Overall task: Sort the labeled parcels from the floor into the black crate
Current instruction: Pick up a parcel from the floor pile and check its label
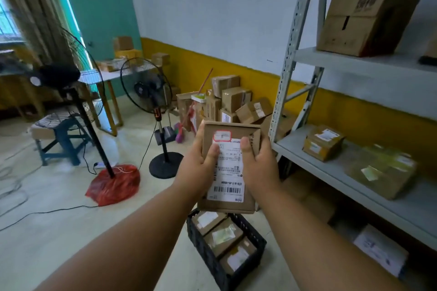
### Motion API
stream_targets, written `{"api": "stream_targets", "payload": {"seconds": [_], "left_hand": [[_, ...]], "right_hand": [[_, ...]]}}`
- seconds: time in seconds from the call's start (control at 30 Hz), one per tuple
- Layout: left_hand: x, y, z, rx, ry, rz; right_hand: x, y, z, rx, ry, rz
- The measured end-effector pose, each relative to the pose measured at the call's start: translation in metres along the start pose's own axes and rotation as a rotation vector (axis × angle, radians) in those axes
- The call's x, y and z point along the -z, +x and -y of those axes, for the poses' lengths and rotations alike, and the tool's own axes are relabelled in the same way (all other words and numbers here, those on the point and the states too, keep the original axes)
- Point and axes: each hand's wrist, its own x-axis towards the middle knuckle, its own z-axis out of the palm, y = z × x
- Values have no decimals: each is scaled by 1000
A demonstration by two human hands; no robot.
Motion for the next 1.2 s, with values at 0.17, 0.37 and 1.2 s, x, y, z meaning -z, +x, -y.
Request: {"api": "stream_targets", "payload": {"seconds": [0.17,0.37,1.2], "left_hand": [[-34,61,22,14,40,-30],[-63,101,63,-27,78,36],[-172,295,176,-89,275,896]], "right_hand": [[-3,61,-31,-6,-32,-28],[-11,92,-79,5,-61,-93],[-76,157,-184,-520,-491,-830]]}}
